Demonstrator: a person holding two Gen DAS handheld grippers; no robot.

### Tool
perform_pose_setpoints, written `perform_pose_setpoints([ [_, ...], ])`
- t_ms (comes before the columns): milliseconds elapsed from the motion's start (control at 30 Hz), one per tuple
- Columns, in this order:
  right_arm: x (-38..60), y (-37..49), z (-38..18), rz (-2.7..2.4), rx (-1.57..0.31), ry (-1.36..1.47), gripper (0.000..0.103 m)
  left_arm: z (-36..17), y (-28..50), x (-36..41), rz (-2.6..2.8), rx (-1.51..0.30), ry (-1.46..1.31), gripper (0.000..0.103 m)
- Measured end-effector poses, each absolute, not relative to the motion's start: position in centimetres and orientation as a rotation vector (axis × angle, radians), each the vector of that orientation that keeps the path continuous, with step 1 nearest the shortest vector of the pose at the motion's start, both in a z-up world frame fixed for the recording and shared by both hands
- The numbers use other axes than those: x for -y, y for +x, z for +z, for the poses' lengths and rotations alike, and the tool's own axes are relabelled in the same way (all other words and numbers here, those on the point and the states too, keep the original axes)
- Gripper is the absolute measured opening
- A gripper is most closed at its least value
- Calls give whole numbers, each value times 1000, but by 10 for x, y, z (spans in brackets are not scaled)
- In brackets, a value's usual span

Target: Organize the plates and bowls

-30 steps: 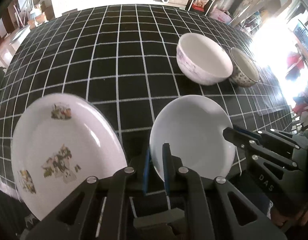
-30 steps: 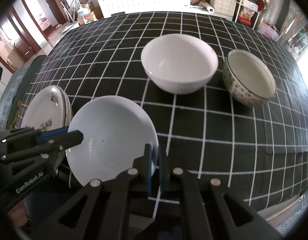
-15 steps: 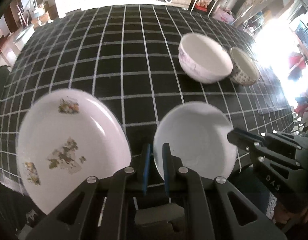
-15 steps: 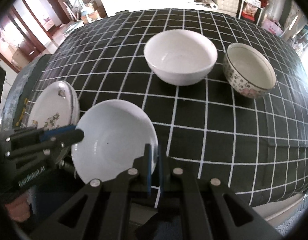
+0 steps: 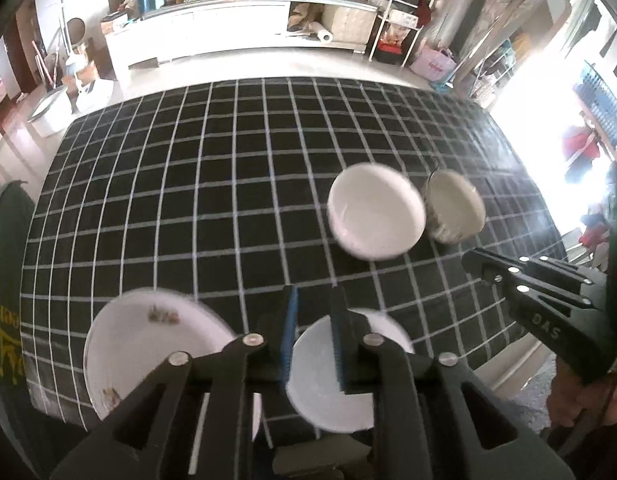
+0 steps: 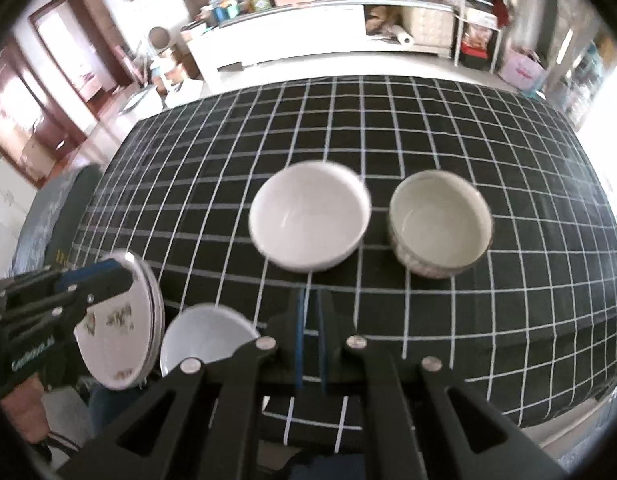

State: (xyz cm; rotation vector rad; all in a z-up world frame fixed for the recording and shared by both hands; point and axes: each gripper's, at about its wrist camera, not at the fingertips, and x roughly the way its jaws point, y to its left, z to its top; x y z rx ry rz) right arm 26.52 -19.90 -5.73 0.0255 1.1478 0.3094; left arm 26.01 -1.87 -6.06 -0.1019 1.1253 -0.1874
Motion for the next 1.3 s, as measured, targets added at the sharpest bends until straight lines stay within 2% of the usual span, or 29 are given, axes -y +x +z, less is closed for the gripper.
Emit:
perform_pose_setpoints([
  [133,207,292,-56,285,-1209,83,9,-54,289,26,-219,-1157,-123,18],
  [200,208,302,-58,279,-1254,98,9,-55,304,29,-243,-1192,-155,23],
  [267,205,313,-60,276,-1280,85,10,-58,317,30,-245,-1222,-181,23],
  [433,205,338,-71,277,-1345,105,10,-77,342,38,-285,-1302,-211,24],
  [500,206,347,-79,269,-1371,123,10,-87,350,40,-289,-1324,-214,27],
  [833,207,371,-104,224,-1427,95,10,-120,368,40,-276,-1380,-231,27],
  [1033,205,377,-114,211,-1445,78,15,-126,370,40,-273,-1390,-228,27],
  [1233,207,379,-119,203,-1453,66,15,-127,372,39,-276,-1380,-215,27],
  [1300,209,378,-120,195,-1463,78,15,-129,374,41,-272,-1381,-199,21],
])
